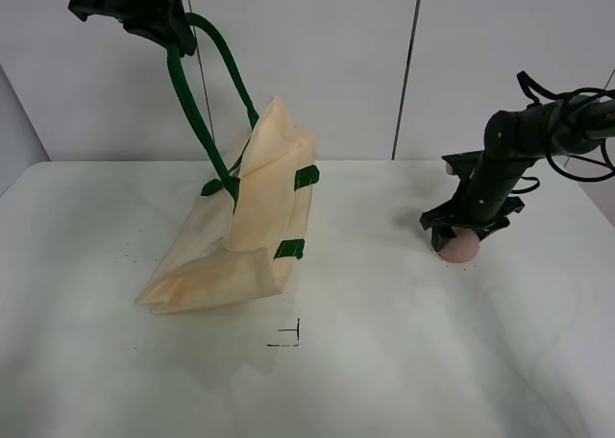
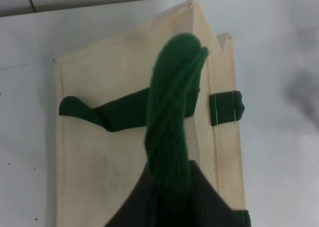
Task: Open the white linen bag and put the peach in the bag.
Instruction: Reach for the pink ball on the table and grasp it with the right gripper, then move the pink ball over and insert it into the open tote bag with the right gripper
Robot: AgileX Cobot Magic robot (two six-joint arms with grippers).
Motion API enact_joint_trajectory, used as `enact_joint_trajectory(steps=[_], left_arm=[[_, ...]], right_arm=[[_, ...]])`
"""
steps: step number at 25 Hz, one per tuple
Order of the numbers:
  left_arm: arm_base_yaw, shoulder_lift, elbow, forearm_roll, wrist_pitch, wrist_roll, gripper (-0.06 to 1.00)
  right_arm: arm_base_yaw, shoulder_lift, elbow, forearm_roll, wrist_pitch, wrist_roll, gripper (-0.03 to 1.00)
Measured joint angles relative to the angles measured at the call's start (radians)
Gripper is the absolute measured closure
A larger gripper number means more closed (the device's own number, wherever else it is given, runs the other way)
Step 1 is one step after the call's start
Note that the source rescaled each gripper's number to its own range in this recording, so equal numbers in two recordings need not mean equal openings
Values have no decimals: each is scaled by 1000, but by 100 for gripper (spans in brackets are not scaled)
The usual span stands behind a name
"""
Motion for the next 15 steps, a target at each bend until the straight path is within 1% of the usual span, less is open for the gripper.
enact_joint_trajectory(steps=[1,2,3,4,5,6,9,13,14,15], left_arm=[[0,0,0,0,0,0,94],[0,0,0,0,0,0,94],[0,0,0,0,0,0,94],[0,0,0,0,0,0,94],[0,0,0,0,0,0,94],[0,0,0,0,0,0,94],[0,0,0,0,0,0,94],[0,0,0,0,0,0,94],[0,0,0,0,0,0,94],[0,0,0,0,0,0,94]], right_arm=[[0,0,-2,0,0,1,49],[0,0,-3,3,1,1,70],[0,0,-3,3,1,1,70],[0,0,-6,10,3,1,84],[0,-4,-11,20,6,-1,92],[0,-8,-18,34,16,-9,96],[0,-25,-66,120,67,-53,97],[0,-83,-200,305,139,-134,97],[0,-95,-246,378,161,-157,97],[4,-106,-292,426,182,-179,97]])
